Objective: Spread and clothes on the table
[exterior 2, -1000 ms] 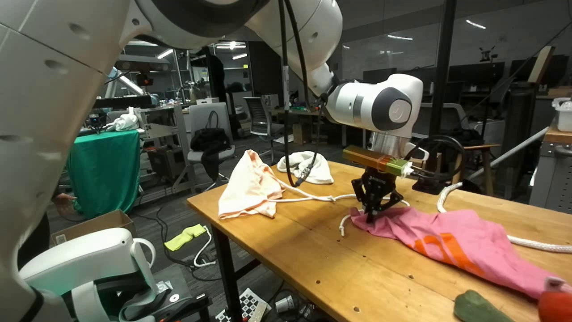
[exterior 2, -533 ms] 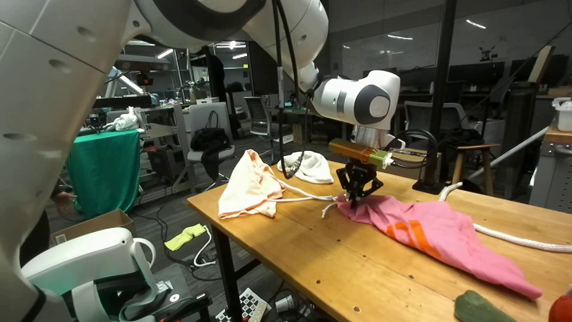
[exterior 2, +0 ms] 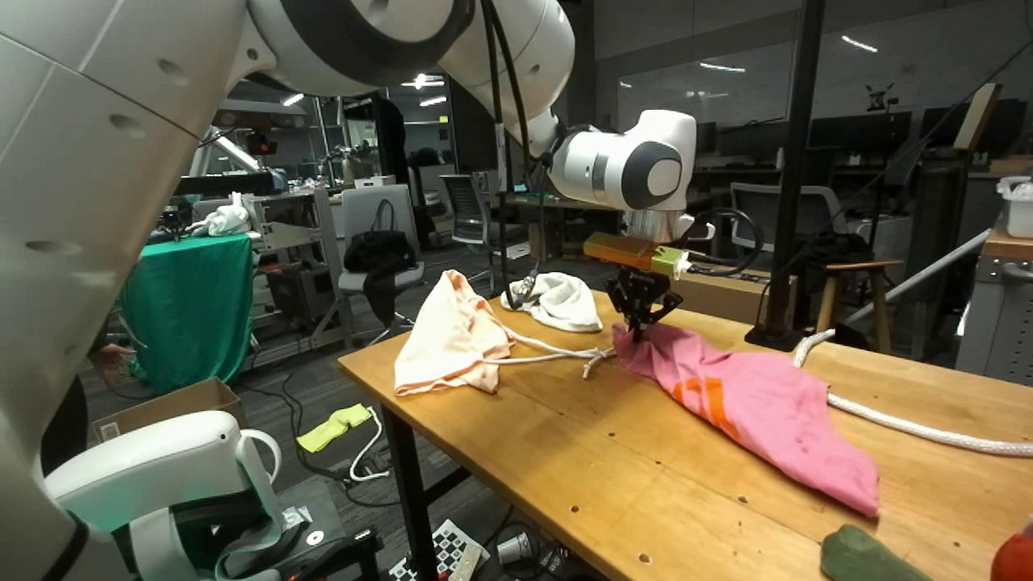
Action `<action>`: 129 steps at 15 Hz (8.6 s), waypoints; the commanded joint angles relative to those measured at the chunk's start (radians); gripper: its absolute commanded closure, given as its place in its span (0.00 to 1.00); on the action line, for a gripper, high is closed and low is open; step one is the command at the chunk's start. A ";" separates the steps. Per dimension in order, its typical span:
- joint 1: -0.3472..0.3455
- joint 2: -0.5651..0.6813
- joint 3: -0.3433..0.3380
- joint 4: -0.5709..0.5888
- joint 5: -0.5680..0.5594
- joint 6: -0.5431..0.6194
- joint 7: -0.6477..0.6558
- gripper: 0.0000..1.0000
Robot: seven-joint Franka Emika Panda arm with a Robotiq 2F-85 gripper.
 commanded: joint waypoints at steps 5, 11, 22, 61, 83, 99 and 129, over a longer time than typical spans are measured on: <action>0.026 0.071 -0.010 0.121 0.017 0.002 0.064 0.93; -0.023 -0.081 -0.021 0.006 0.033 -0.011 0.059 0.97; -0.130 -0.488 -0.031 -0.283 0.249 -0.223 -0.143 0.97; -0.230 -0.624 -0.338 -0.613 -0.019 -0.040 -0.278 0.97; -0.116 -0.523 -0.177 -0.601 0.116 -0.037 -0.377 0.97; -0.176 -0.360 -0.178 -0.363 0.007 -0.133 -0.369 0.21; -0.020 -0.348 -0.019 -0.398 0.010 0.181 -0.317 0.00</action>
